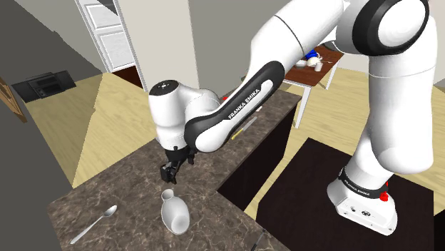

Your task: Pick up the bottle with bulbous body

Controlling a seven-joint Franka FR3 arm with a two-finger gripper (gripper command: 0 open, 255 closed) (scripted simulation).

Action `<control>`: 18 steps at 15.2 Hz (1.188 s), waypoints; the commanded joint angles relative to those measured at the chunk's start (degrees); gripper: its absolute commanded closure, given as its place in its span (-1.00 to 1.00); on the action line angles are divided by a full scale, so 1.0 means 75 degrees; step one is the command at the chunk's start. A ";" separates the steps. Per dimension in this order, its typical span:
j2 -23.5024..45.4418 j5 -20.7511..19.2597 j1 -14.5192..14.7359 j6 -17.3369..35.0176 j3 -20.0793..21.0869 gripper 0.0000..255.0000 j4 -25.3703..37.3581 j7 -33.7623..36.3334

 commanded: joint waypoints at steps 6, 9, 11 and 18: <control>0.2128 -0.0735 0.1105 -0.0349 -0.0416 -1.00 0.2265 0.0692; 0.2316 -0.0805 0.1174 -0.0232 -0.0482 -1.00 0.2331 0.0739; 0.2442 -0.0865 0.1206 -0.0103 -0.0531 -1.00 0.2324 0.0776; 0.2682 -0.0972 0.1272 0.0121 -0.0625 1.00 0.2335 0.0846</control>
